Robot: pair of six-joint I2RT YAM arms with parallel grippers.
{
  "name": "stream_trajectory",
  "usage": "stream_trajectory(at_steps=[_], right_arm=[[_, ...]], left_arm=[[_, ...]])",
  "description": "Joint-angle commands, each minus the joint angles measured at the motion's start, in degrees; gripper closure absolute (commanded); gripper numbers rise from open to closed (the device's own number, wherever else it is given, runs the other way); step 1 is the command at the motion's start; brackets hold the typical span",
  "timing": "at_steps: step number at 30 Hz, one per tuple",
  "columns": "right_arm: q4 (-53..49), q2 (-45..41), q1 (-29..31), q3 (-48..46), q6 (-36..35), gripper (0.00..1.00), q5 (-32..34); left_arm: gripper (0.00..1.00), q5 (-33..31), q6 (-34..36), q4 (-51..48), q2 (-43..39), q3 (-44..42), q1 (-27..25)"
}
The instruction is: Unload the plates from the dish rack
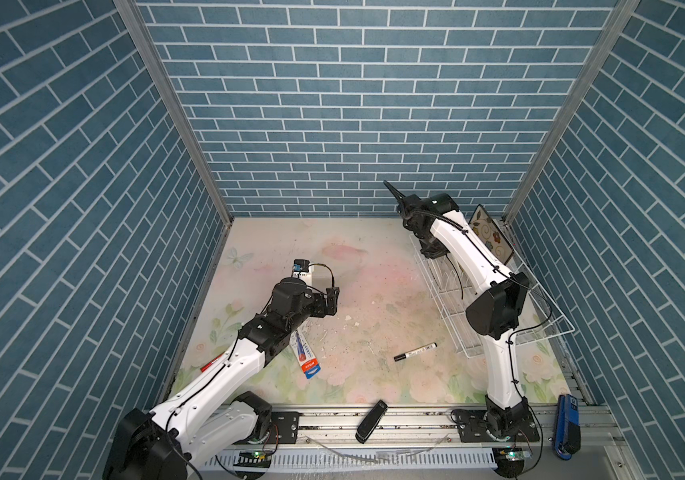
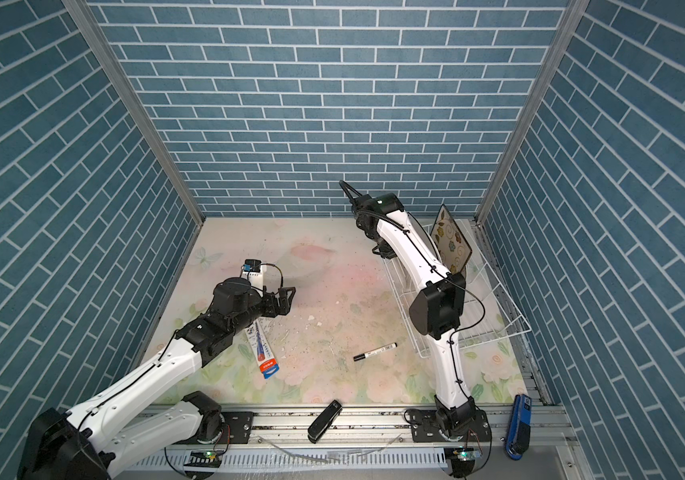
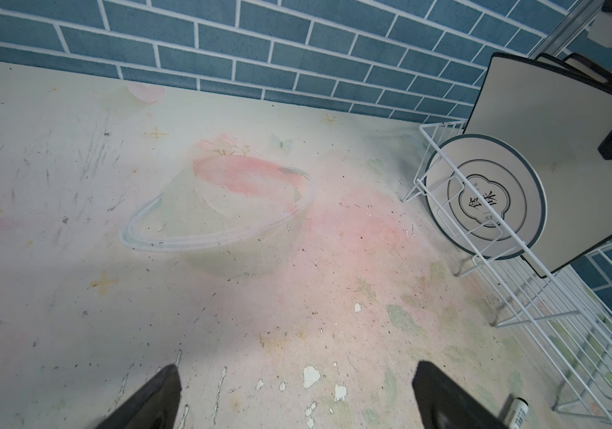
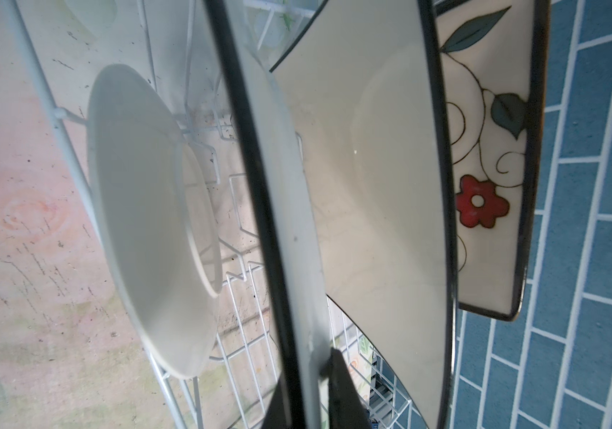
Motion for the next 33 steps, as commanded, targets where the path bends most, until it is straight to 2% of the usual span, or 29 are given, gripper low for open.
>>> stream_trajectory(at_steps=[1, 18, 33], right_arm=[[-7.57, -4.37, 0.5, 3.37, 3.69, 1.0, 6.54], [-4.1, -9.74, 1.73, -1.24, 4.49, 1.0, 7.28], [-3.32, -12.23, 3.14, -1.55, 2.37, 1.0, 11.48]], left_arm=[[0.0, -0.36, -0.35, -0.57, -0.76, 1.06, -0.26], [0.0, -0.47, -0.82, -0.97, -1.45, 0.95, -0.26], [0.0, -0.35, -1.18, -1.14, -2.0, 0.89, -0.3]])
